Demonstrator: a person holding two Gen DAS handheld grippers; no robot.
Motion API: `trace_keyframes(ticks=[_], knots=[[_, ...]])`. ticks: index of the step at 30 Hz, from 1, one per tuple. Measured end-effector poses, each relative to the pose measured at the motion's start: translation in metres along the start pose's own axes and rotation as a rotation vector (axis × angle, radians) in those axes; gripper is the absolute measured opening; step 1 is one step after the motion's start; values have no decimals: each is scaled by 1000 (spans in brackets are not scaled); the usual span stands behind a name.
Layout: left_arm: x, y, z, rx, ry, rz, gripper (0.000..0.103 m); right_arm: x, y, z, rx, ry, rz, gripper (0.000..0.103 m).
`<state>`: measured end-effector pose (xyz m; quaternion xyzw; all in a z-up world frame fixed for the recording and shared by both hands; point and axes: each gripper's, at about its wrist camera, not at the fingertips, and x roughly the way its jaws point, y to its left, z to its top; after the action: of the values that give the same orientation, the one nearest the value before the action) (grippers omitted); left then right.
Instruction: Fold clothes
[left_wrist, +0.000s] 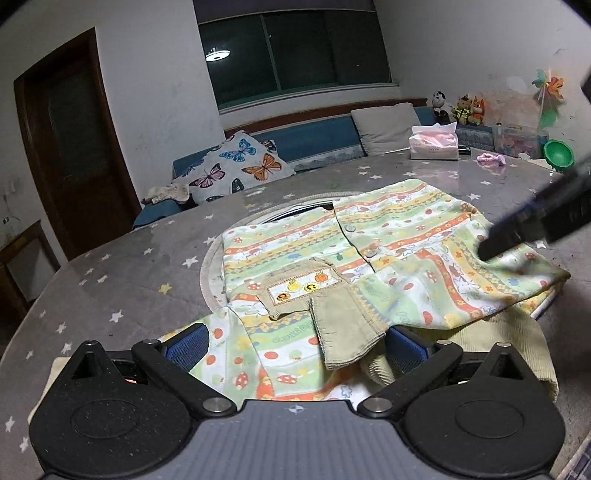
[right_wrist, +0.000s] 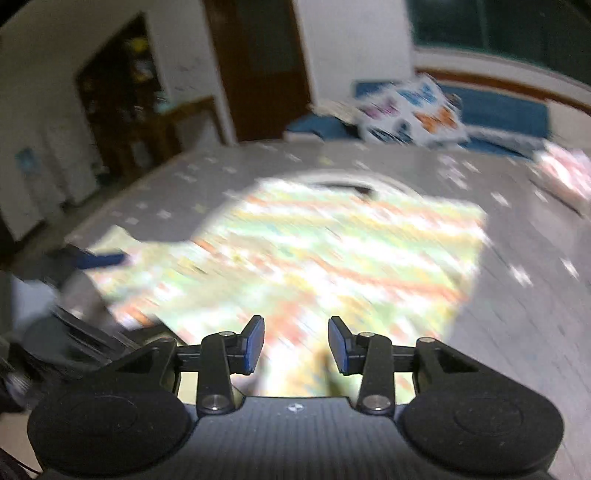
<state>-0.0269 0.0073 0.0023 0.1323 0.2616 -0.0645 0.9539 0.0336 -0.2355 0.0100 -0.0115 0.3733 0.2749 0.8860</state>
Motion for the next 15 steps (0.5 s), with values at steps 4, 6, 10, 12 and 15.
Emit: trace_keyframes(ticks=[4, 6, 10, 12, 15], knots=[[-3, 10, 3, -10, 1, 18, 103, -2, -28, -19, 59, 34, -38, 38], [-5, 16, 6, -28, 0, 32, 103, -5, -30, -20, 49, 34, -34, 38], [-6, 32, 14, -92, -9, 42, 101, -9, -30, -16, 30, 24, -30, 43], [-3, 36, 18, -129, 0, 16, 95, -8, -28, -11, 27, 7, -33, 45], [9, 35, 21, -151, 31, -36, 78, -1, -29, -1, 34, -20, -35, 46]])
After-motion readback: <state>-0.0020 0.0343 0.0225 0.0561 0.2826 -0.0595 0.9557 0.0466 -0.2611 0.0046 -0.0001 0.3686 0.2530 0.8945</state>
